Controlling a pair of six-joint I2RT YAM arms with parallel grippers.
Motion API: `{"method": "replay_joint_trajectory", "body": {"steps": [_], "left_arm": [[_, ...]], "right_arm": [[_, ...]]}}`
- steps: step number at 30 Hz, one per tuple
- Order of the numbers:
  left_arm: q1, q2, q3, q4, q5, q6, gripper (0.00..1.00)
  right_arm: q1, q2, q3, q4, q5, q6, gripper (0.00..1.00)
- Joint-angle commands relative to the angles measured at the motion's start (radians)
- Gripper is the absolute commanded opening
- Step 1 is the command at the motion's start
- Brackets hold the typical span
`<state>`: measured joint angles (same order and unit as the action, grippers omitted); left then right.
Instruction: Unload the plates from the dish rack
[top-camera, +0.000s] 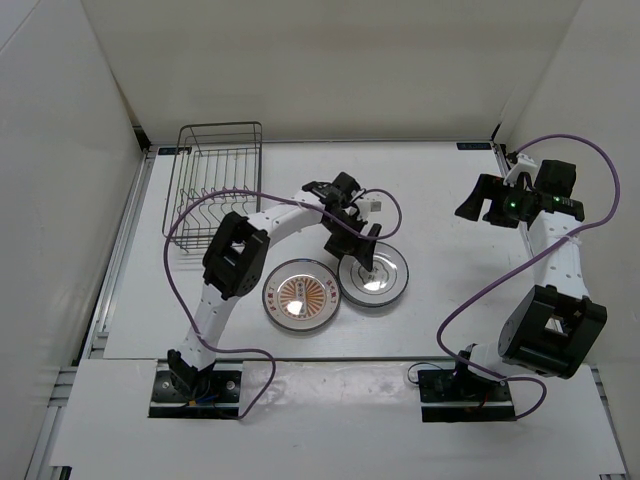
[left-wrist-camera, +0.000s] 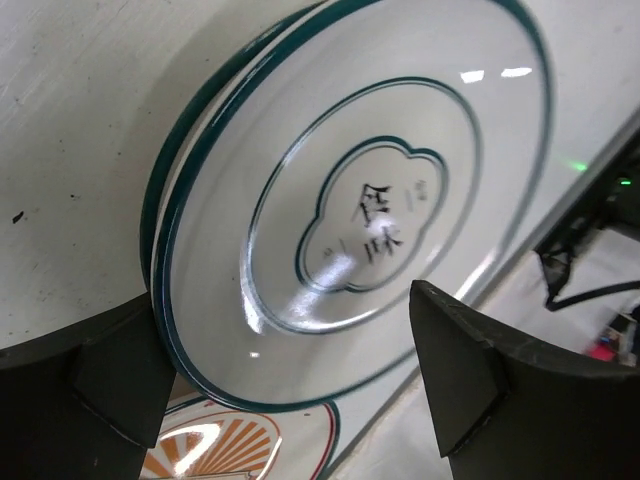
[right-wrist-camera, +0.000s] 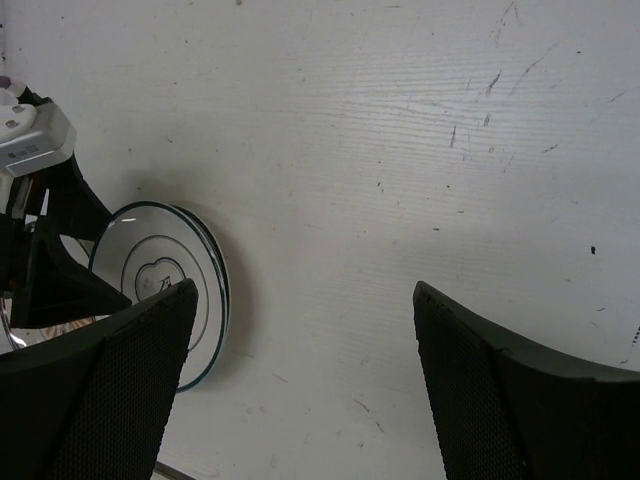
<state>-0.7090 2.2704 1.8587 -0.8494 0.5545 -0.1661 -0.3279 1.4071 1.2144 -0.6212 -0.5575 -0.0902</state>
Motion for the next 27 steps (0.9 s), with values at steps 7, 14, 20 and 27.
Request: {"method": "replay_joint_trajectory", "body": {"steps": [7,14,20,27], "left_arm": [[-0.014,-0.054,0.025,-0.092,-0.300,0.065,1.00],[-0.029,-0.060,0.066,-0.088,-0.321,0.079,1.00],[-0.049,-0.066,0.074,-0.062,-0.314,0.093,1.00],[-0.049,-0.072,0.077,-0.057,-0.324,0.091,1.00]], "right_arm": [[-0.007,0.015,0.030,-0.006,-0.030,-0.029,0.90],[-0.008,0.012,0.027,-0.011,-0.028,-0.031,0.90],[-0.008,0.012,0.017,-0.012,-0.024,-0.031,0.90],[-0.008,0.009,0.002,-0.009,-0.015,-0.029,0.90]]}}
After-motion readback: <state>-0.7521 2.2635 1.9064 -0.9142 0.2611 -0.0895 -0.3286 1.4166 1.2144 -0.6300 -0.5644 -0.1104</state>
